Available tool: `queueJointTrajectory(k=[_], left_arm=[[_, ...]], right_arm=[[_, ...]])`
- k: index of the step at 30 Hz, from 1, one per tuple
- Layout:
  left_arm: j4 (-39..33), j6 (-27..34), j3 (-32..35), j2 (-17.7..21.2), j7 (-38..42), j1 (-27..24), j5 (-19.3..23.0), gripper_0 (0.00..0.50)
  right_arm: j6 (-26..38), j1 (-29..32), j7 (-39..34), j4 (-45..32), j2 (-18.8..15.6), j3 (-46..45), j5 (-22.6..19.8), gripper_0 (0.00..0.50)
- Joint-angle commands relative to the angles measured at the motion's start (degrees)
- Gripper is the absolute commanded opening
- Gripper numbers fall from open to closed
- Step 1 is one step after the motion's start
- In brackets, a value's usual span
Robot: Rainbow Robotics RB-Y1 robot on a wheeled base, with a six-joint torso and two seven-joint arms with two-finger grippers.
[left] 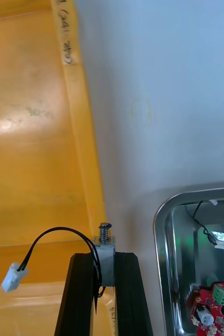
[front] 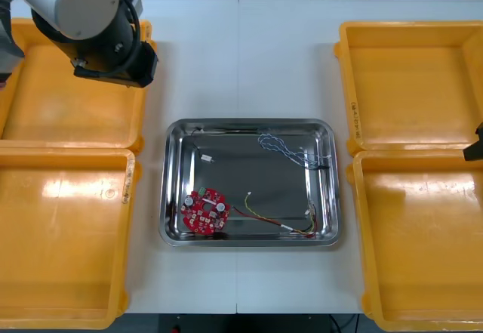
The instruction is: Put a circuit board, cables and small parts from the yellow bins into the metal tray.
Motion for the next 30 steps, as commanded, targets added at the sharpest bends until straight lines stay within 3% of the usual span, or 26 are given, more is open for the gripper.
queueJointTrajectory(k=[1,10,16,30], left_arm=[[-3.2,0.3,-3.4,-3.2,8.4,-2.3,-1.7,0.0],[-5.3,-2.3,-9.8,-6.8,17.7,-2.2,-2.1,0.0],[-3.8,-7.6,-14.1,-9.2,23.8,-1.7,-2.6,0.0],[-2.5,-16.4,-21.9,-10.3,27.0,1.1,-4.5,0.0]], right_arm=[[0.2,1.5,-2.6,-1.9,-2.6,-2.4,-0.4,0.5],[0.2,1.9,-7.0,-1.9,-2.6,-2.8,-0.9,0.5],[-1.7,4.4,-6.6,-2.5,-2.6,-2.8,-0.8,0.5],[-6.4,9.1,-5.9,-5.1,-2.6,-2.8,0.3,0.5]])
